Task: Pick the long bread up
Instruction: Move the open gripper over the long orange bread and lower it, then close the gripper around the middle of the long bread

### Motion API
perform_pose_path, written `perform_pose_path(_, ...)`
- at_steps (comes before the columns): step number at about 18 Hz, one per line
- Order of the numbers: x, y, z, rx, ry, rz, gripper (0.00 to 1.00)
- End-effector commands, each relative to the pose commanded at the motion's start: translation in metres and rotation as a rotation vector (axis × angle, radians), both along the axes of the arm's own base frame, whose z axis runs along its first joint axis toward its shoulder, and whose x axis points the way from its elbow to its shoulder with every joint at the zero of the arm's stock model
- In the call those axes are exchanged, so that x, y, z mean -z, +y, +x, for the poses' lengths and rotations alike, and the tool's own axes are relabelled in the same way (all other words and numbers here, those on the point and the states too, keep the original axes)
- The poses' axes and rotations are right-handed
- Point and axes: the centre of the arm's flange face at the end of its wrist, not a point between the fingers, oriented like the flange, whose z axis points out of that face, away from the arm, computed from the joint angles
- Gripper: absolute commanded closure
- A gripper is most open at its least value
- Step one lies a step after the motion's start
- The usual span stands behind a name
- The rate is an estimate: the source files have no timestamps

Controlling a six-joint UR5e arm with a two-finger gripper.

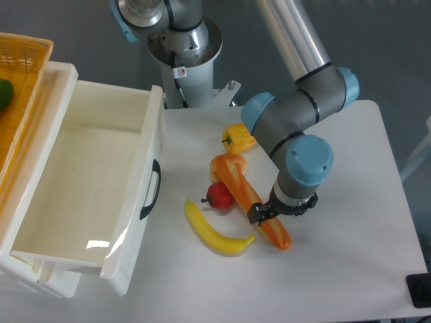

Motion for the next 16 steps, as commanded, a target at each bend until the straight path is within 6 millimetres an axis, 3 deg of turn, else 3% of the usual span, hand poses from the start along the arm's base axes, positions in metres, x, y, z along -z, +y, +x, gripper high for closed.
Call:
perform_pose_path(4, 0.001, -0.001, 0.001, 0.003, -0.001, -0.004, 0.00)
perform_pose_path(8, 0.005, -0.002, 0.001, 0.002, -0.002, -0.014, 0.13)
perform_pose_path(16, 0.025, 0.003, 0.004, 0.013, -0.006, -0.058, 0.12)
